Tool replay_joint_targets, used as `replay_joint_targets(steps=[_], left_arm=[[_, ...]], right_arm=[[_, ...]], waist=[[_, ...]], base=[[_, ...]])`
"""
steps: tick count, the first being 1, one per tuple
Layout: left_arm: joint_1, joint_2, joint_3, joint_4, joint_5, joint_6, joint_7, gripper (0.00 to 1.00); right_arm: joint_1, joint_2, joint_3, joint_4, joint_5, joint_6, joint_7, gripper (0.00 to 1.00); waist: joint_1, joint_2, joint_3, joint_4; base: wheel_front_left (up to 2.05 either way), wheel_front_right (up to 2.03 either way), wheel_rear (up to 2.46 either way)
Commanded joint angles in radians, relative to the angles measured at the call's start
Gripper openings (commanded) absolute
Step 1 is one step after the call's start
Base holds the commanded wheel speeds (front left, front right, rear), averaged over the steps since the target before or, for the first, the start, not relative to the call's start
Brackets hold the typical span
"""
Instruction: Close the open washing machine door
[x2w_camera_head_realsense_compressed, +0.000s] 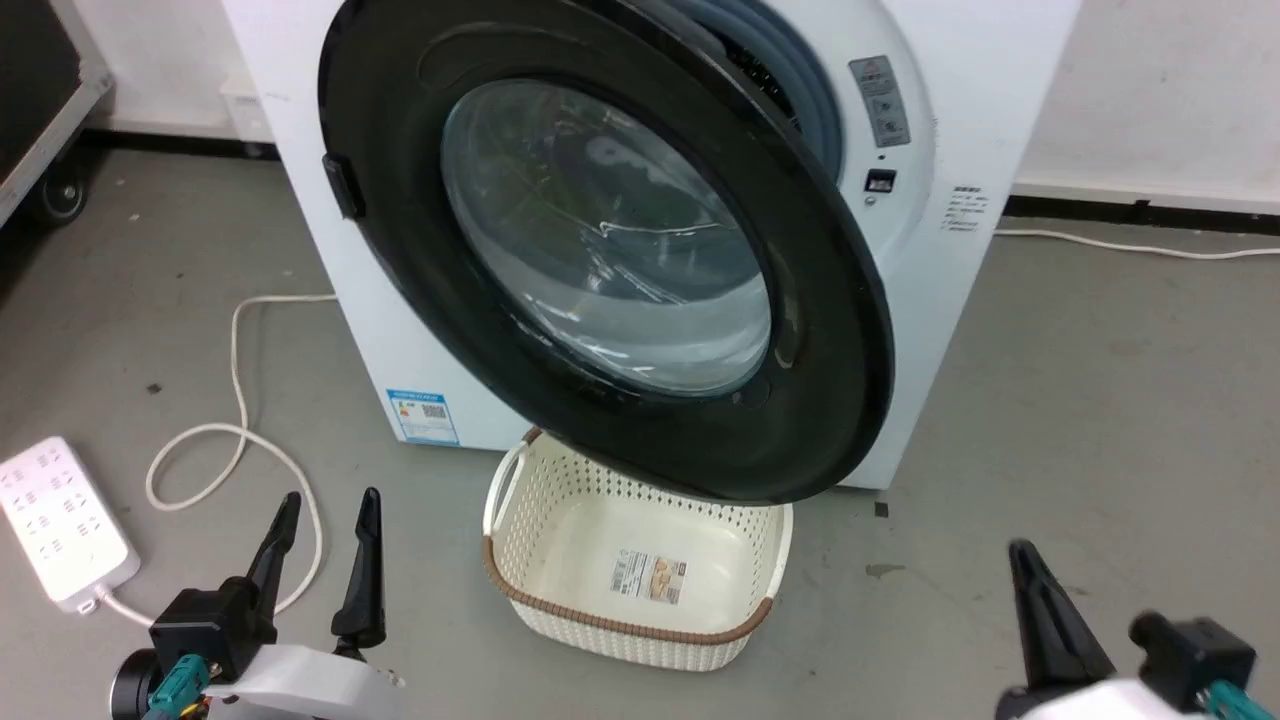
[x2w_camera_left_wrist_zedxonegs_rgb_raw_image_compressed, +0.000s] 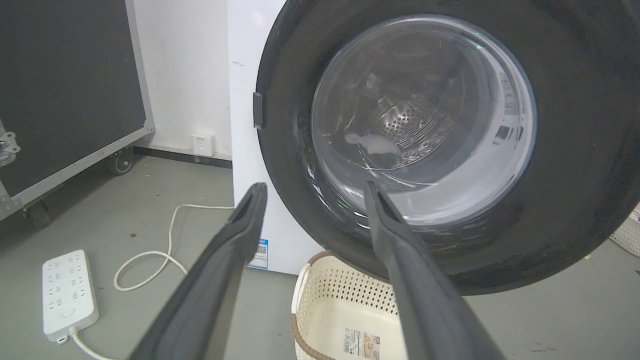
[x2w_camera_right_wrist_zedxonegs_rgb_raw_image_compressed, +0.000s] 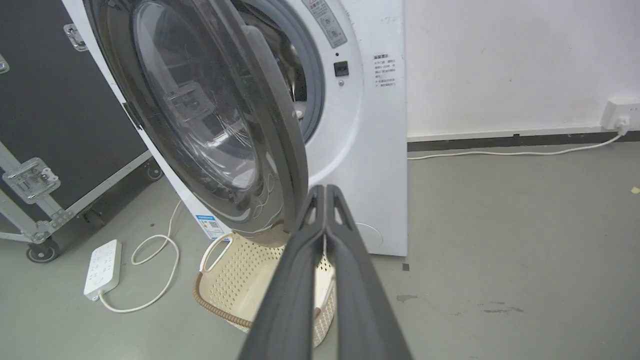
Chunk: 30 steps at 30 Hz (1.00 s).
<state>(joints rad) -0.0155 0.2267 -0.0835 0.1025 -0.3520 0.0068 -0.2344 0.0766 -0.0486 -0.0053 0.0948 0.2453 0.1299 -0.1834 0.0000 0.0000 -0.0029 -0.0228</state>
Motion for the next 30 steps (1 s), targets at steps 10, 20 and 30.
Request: replay_joint_targets(steps=[10, 20, 30], left_arm=[[-0.025, 0.005, -0.007, -0.034, -0.007, -0.016, -0.010, 1.00], [-0.081, 0.008, -0.009, -0.009, -0.029, -0.049, -0.017, 1.00], [-0.135, 0.005, -0.014, 0.009, -0.036, -0.074, -0.024, 1.00]], right_arm=[[-0.199, -0.002, 0.078, 0.048, -0.003, 0.001, 0.041, 0.00], [-0.410, -0.002, 0.047, 0.245, -0.007, 0.001, -0.012, 0.00], [-0.580, -0.002, -0.138, 0.327, -0.058, 0.001, -0.057, 0.00]], waist=[[0.0000, 0.0000, 0.099, 0.061], [0.0000, 0.0000, 0.187, 0.118], [0.0000, 0.0000, 0.249, 0.150]], base=[[0.00, 0.00, 0.00], [0.00, 0.00, 0.00], [0.00, 0.00, 0.00]])
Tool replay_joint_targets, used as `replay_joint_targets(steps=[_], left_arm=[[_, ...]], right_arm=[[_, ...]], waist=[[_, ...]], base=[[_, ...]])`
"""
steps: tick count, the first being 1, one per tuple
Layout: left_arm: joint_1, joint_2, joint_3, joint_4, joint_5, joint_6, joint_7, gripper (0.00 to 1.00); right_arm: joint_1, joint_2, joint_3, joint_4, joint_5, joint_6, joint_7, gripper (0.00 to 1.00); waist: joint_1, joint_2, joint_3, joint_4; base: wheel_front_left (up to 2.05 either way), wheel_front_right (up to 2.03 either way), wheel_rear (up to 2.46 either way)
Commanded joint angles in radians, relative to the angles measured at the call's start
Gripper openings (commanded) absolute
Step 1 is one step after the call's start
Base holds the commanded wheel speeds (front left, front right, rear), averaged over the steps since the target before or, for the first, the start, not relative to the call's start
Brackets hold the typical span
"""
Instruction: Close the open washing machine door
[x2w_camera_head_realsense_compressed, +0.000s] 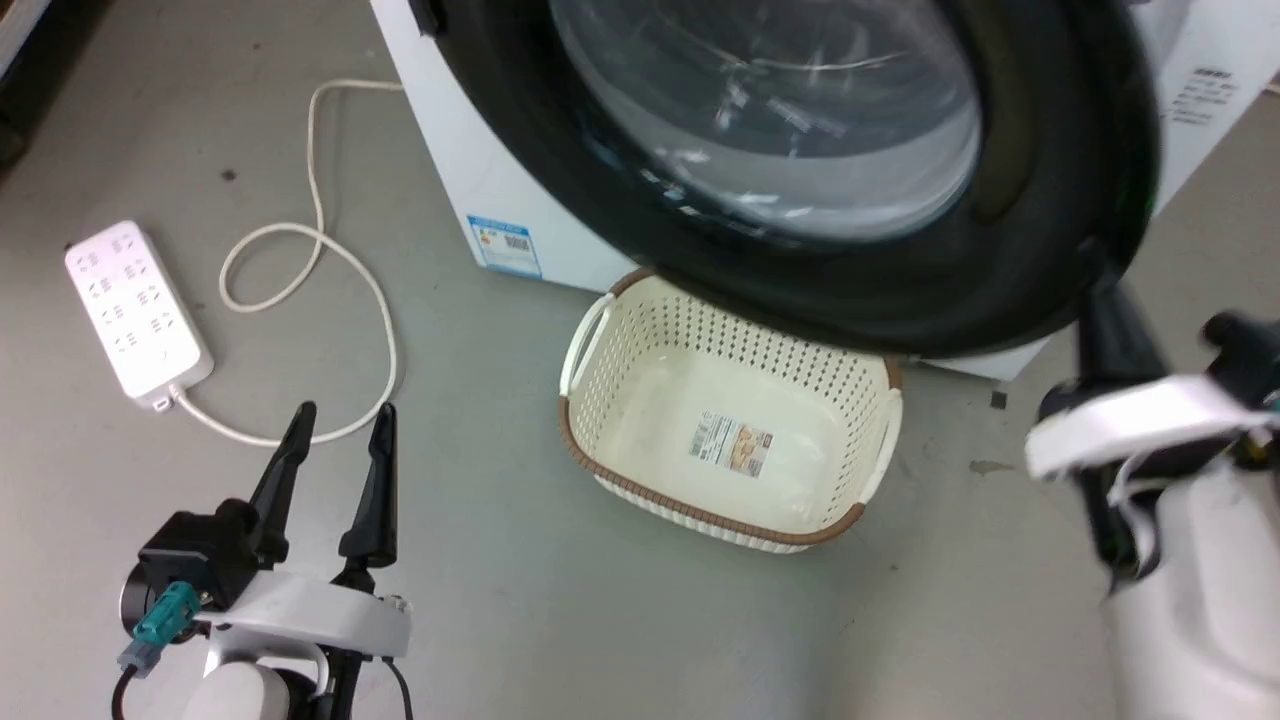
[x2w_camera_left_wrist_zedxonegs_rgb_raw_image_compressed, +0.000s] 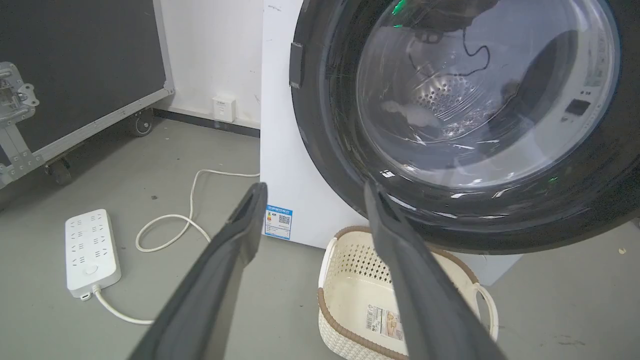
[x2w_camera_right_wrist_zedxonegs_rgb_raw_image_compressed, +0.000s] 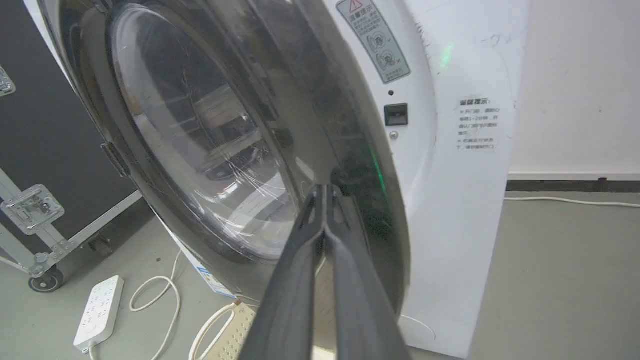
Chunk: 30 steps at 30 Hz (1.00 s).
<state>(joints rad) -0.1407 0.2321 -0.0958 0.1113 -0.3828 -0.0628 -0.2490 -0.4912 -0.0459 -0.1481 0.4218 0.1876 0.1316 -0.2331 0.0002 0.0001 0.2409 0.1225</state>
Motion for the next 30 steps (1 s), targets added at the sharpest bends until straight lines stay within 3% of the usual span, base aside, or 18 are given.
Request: replay_joint_targets(steps=[1, 19, 30], left_arm=[[-0.014, 0.000, -0.001, 0.002, -0.006, -0.007, -0.010, 1.00], [-0.074, -0.002, 0.018, 0.005, -0.016, -0.043, -0.013, 1.00], [-0.078, -0.005, 0.039, 0.017, 0.003, -0.054, -0.013, 1.00]], right_arm=[[-0.030, -0.004, -0.012, 0.006, -0.013, -0.001, -0.008, 0.00], [-0.374, -0.004, -0.247, 0.156, -0.189, -0.001, -0.017, 0.00], [-0.442, -0.004, -0.264, 0.201, -0.202, -0.001, -0.028, 0.00]], waist=[[-0.0002, -0.0001, 0.012, 0.007], [-0.0002, -0.0001, 0.134, 0.058], [-0.0002, -0.0001, 0.116, 0.034]], base=[[0.00, 0.00, 0.00], [0.00, 0.00, 0.00], [0.00, 0.00, 0.00]])
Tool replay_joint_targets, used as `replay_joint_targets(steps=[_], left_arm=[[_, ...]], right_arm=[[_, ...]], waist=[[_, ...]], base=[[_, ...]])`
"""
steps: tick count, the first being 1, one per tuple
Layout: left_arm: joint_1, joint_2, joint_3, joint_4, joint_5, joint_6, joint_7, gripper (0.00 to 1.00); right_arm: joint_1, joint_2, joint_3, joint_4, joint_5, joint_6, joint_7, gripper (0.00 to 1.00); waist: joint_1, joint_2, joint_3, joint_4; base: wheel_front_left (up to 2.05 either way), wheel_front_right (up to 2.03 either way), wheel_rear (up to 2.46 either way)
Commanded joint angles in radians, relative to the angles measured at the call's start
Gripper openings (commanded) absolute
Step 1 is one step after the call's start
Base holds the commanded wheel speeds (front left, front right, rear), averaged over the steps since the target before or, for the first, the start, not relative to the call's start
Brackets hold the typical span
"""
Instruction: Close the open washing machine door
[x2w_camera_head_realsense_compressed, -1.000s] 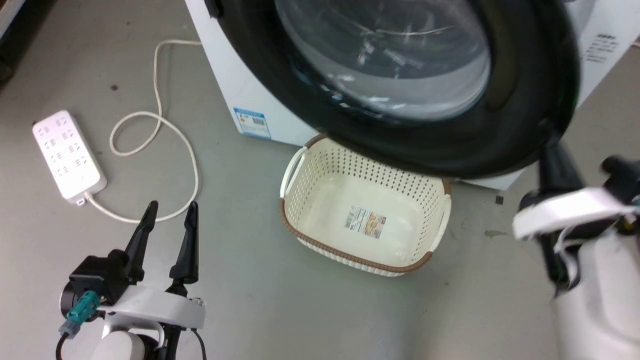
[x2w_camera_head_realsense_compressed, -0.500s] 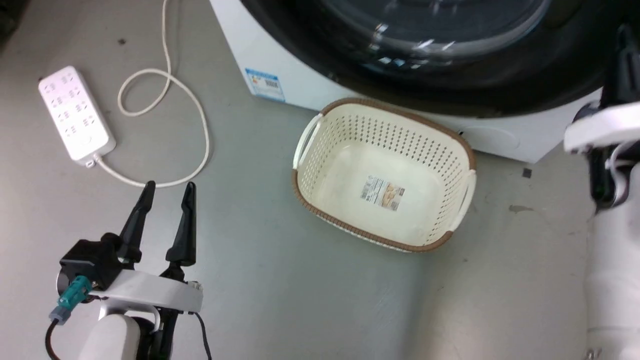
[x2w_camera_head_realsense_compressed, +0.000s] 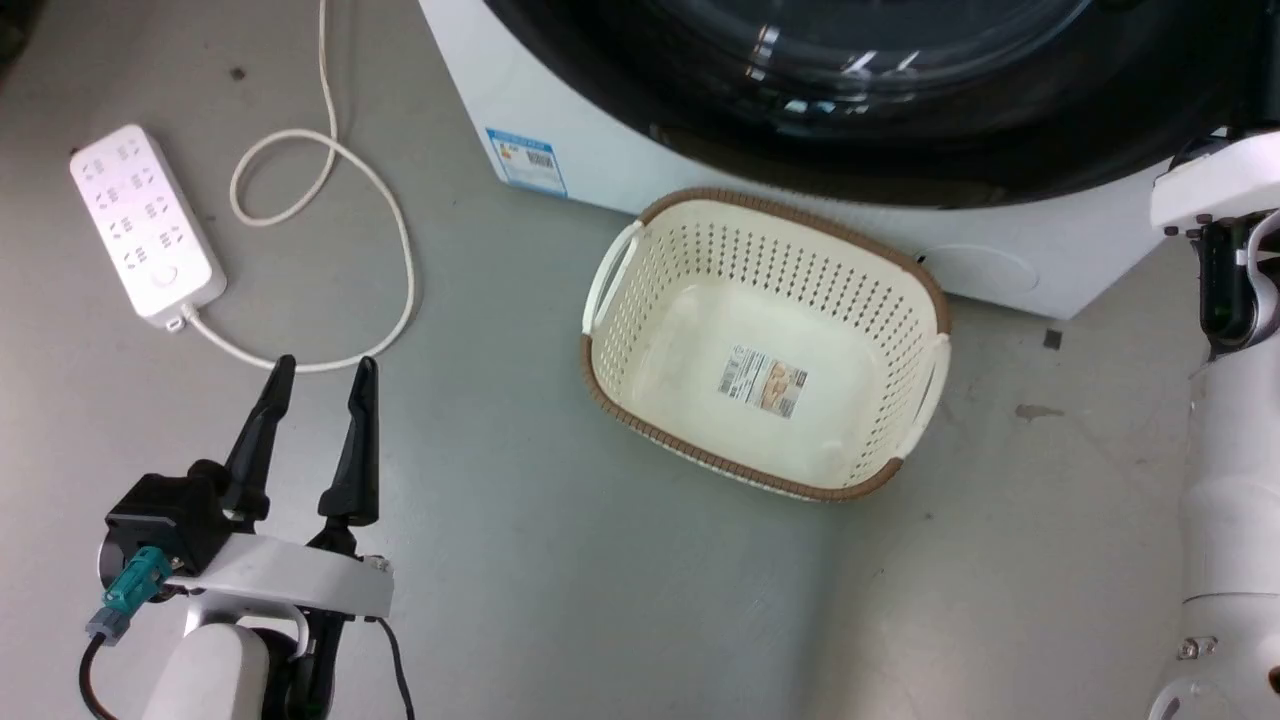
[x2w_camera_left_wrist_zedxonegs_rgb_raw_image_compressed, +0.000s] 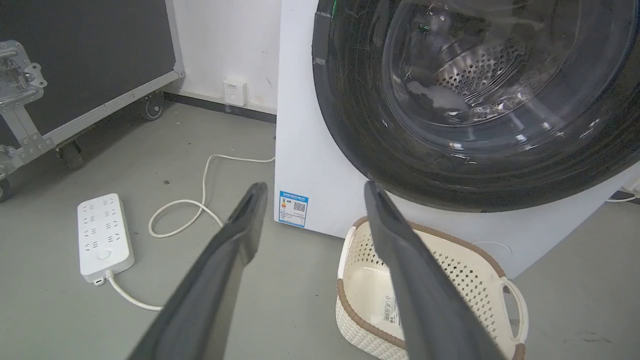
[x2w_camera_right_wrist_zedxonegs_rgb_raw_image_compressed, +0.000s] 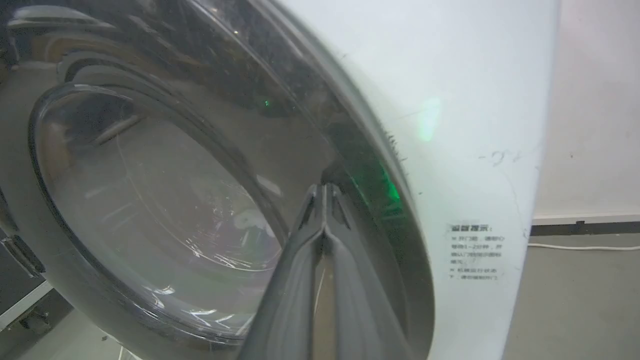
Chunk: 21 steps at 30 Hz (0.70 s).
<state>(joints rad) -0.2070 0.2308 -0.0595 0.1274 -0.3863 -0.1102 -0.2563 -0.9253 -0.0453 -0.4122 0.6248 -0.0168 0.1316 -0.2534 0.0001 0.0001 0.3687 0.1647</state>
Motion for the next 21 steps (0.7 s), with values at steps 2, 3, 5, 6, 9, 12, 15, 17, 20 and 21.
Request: replay_joint_targets(steps=[2, 3, 5, 6, 9, 12, 15, 17, 20, 21], left_arm=[[-0.004, -0.008, 0.008, 0.001, 0.014, -0.006, -0.005, 1.00], [0.003, -0.010, 0.012, 0.001, 0.018, -0.005, -0.005, 1.00], [0.017, -0.013, 0.024, 0.001, 0.026, 0.001, -0.005, 1.00], [0.024, -0.015, 0.029, 0.001, 0.029, 0.003, -0.005, 1.00], [0.049, -0.020, 0.043, -0.003, 0.040, 0.014, -0.005, 1.00], [0.078, -0.025, 0.053, -0.010, 0.051, 0.029, -0.005, 1.00], [0.106, -0.029, 0.054, -0.018, 0.061, 0.042, -0.005, 1.00], [0.121, -0.032, 0.051, -0.023, 0.067, 0.050, -0.005, 1.00], [0.142, -0.037, 0.040, -0.033, 0.076, 0.060, -0.001, 1.00], [0.148, -0.039, 0.038, -0.034, 0.077, 0.064, 0.001, 1.00]], right_arm=[[0.022, -0.005, 0.021, -0.031, 0.027, -0.001, -0.008, 0.00], [0.043, -0.005, 0.033, -0.049, 0.044, -0.001, -0.008, 0.00], [0.101, -0.005, 0.065, -0.091, 0.079, -0.001, -0.008, 0.00], [0.132, -0.005, 0.078, -0.113, 0.098, -0.001, -0.008, 0.00], [0.226, -0.005, 0.123, -0.176, 0.146, -0.001, -0.008, 0.00], [0.329, -0.005, 0.162, -0.235, 0.179, -0.001, -0.008, 0.00], [0.431, -0.005, 0.189, -0.293, 0.197, -0.001, -0.008, 0.00], [0.499, -0.005, 0.214, -0.331, 0.199, -0.001, -0.008, 0.00], [0.596, -0.005, 0.244, -0.390, 0.188, -0.001, -0.008, 0.00], [0.626, -0.005, 0.254, -0.409, 0.185, -0.001, -0.008, 0.00]], waist=[[-0.0001, -0.0001, -0.042, -0.023], [-0.0001, -0.0001, -0.057, -0.033], [-0.0001, -0.0001, -0.094, -0.058], [-0.0001, -0.0001, -0.113, -0.071], [-0.0001, -0.0001, -0.169, -0.115], [-0.0001, -0.0001, -0.224, -0.159], [-0.0001, -0.0001, -0.266, -0.194], [-0.0001, -0.0001, -0.290, -0.214], [-0.0001, -0.0001, -0.318, -0.237], [-0.0001, -0.0001, -0.327, -0.243]], base=[[0.00, 0.00, 0.00], [0.00, 0.00, 0.00], [0.00, 0.00, 0.00], [0.00, 0.00, 0.00], [0.00, 0.00, 0.00], [0.00, 0.00, 0.00], [0.00, 0.00, 0.00], [0.00, 0.00, 0.00], [0.00, 0.00, 0.00], [0.00, 0.00, 0.00]])
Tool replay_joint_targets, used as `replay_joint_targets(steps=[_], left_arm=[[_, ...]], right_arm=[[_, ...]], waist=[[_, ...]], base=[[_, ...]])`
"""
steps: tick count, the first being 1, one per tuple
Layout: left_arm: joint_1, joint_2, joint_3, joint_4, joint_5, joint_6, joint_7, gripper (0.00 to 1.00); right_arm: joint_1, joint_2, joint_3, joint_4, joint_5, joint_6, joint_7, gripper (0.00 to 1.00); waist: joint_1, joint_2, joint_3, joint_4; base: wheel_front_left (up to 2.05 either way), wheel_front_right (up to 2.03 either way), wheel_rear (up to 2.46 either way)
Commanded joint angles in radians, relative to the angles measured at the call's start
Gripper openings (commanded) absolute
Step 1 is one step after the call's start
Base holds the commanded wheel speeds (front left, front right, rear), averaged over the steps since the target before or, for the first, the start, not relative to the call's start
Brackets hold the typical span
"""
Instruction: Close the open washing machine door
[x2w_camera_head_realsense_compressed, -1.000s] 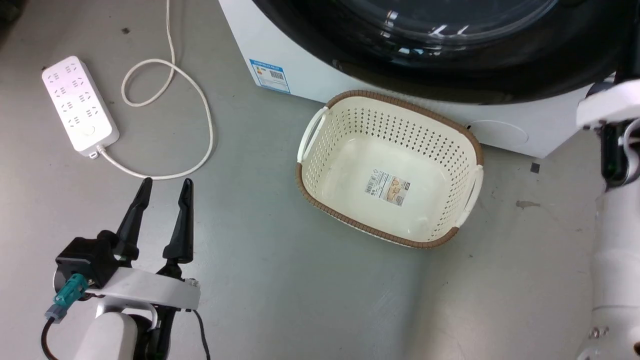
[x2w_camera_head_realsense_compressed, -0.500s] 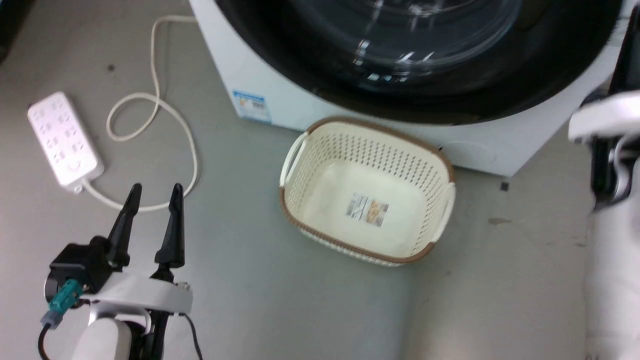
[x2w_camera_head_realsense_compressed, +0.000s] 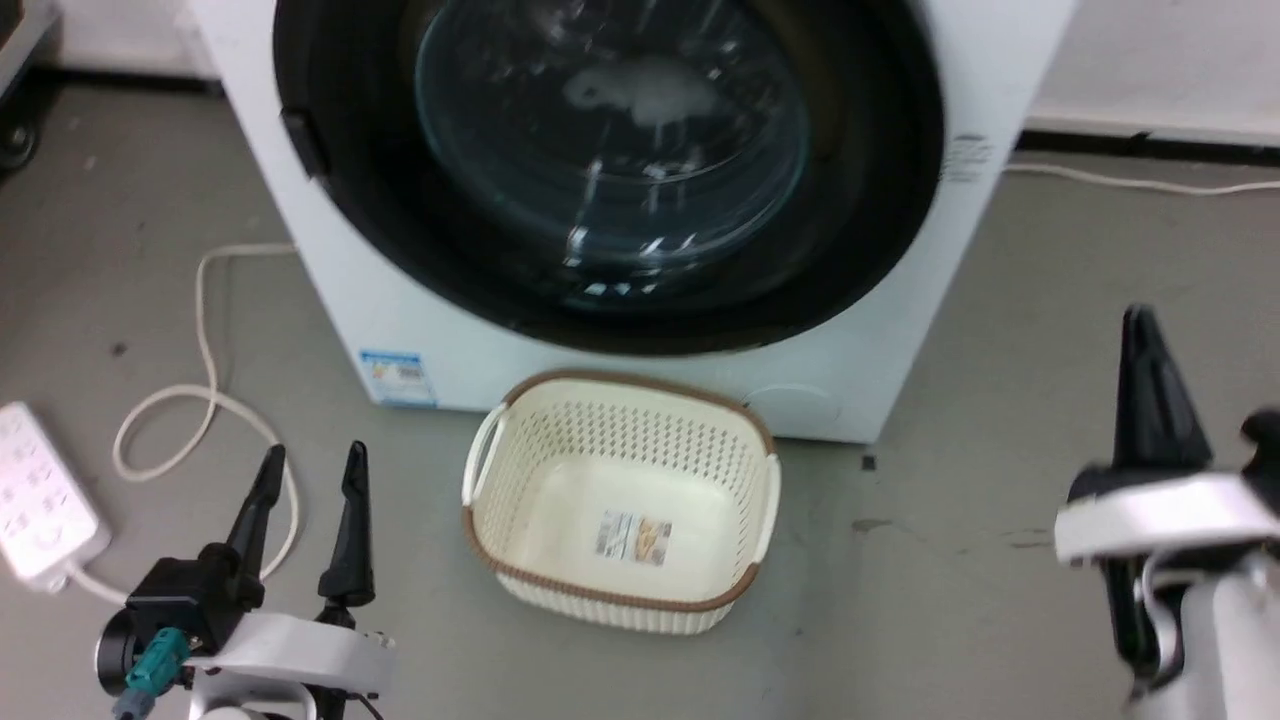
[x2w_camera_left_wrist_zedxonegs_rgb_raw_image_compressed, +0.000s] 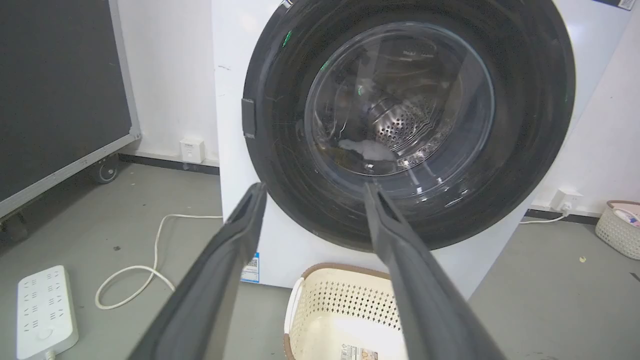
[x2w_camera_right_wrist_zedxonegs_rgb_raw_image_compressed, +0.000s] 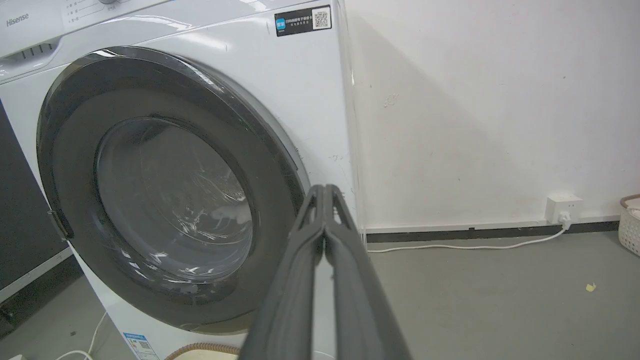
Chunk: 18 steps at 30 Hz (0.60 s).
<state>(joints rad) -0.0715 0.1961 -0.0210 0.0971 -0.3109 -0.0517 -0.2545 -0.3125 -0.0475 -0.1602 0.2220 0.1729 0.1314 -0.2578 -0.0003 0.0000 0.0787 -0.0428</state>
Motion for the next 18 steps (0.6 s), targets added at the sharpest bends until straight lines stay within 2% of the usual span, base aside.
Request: replay_joint_targets(steps=[1, 10, 18], left_arm=[[0.018, -0.007, -0.003, -0.004, 0.003, 0.009, 0.002, 1.00], [0.041, -0.009, -0.048, 0.003, 0.017, 0.013, 0.049, 1.00], [0.045, -0.010, -0.055, 0.011, 0.010, 0.024, 0.069, 1.00]], right_arm=[[0.045, -0.003, 0.013, -0.021, -0.008, -0.001, -0.004, 0.00], [0.272, -0.003, 0.066, -0.136, -0.017, -0.001, 0.029, 0.00], [0.353, -0.003, 0.106, -0.172, 0.004, -0.001, 0.095, 0.00]], waist=[[0.0003, 0.0000, -0.048, -0.041], [0.0003, 0.0000, -0.087, -0.060], [0.0003, 0.0000, -0.095, -0.057]], base=[[0.00, 0.00, 0.00], [0.00, 0.00, 0.00], [0.00, 0.00, 0.00]])
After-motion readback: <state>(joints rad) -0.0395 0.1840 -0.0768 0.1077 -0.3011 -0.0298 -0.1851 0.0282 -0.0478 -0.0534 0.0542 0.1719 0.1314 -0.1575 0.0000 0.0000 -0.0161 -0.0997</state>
